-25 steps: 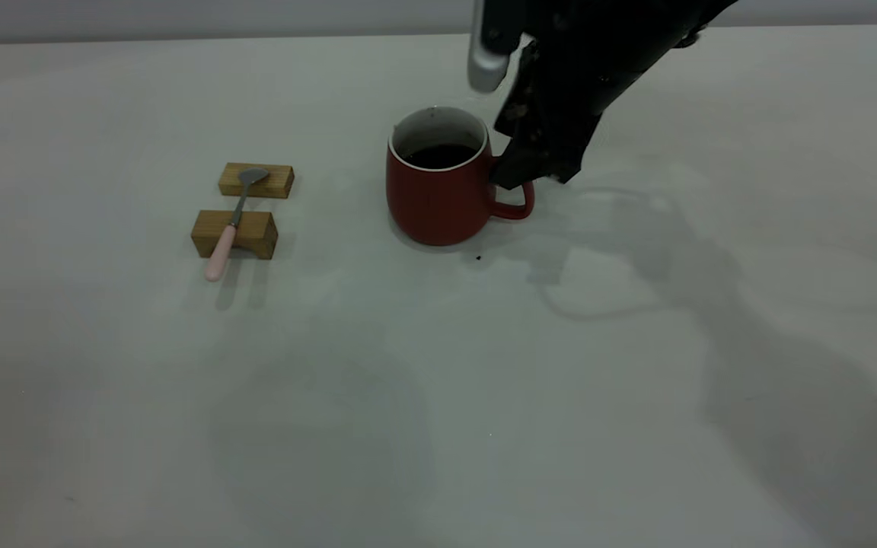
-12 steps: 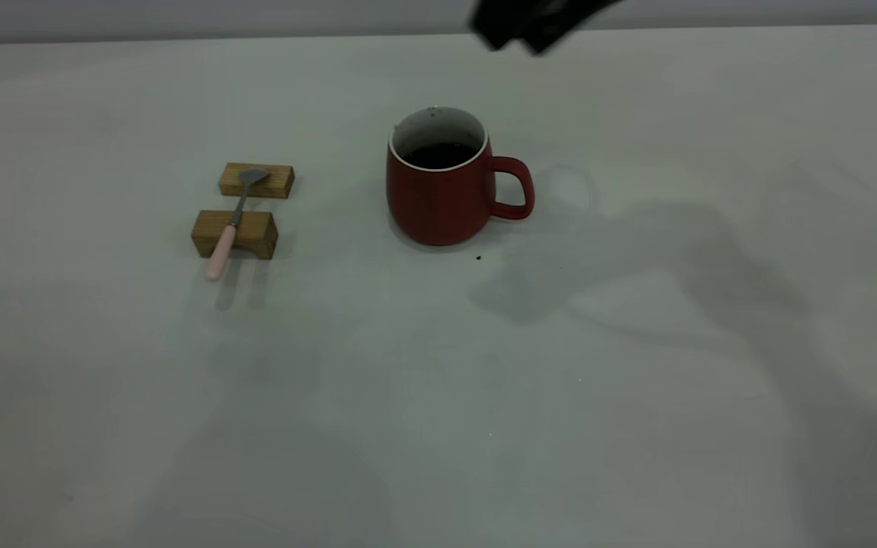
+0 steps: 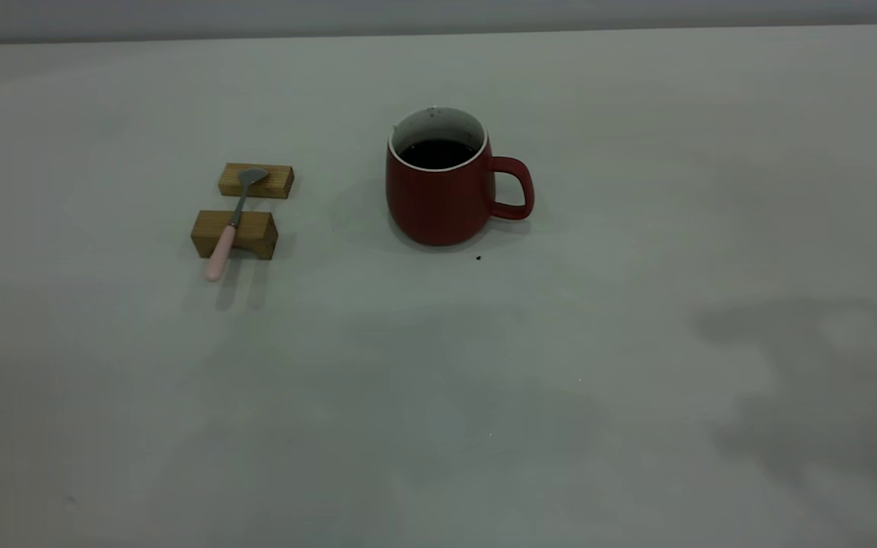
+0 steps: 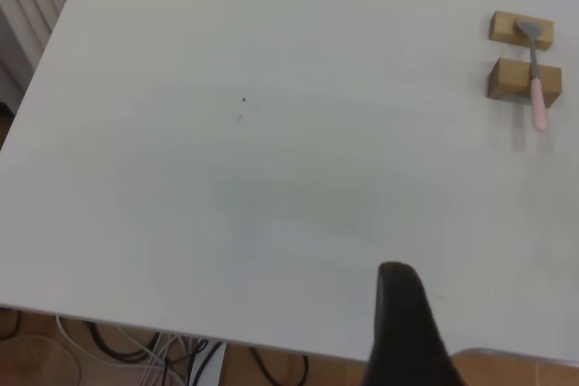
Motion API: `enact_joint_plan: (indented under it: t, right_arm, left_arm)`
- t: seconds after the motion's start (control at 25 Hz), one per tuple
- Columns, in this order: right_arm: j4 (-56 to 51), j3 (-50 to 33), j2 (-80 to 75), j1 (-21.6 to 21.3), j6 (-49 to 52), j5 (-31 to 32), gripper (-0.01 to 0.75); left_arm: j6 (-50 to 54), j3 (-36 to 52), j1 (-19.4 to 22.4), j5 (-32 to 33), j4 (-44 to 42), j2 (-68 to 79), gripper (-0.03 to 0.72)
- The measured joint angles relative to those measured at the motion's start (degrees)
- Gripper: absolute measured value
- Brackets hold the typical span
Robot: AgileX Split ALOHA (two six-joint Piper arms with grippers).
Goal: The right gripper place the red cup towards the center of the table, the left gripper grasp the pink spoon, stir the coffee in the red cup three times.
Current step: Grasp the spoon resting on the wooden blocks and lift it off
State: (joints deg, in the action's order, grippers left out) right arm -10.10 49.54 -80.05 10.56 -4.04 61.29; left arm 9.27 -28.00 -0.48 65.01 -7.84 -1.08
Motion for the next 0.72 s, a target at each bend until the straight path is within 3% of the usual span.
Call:
enact_joint_plan:
  t: [0.32,0.72]
  right_arm:
    - [2.67,-15.85,27.94,-5.91,0.83,2.57,0.582]
    - [10.10,-22.67,58.16,-6.07,5.52,2.58,0.582]
  left_arm:
    - [0.00,0.00,0.00,0.00,0.00,0.00,0.531]
    - [0.00,0.00,0.00,0.00,0.00,0.00,0.531]
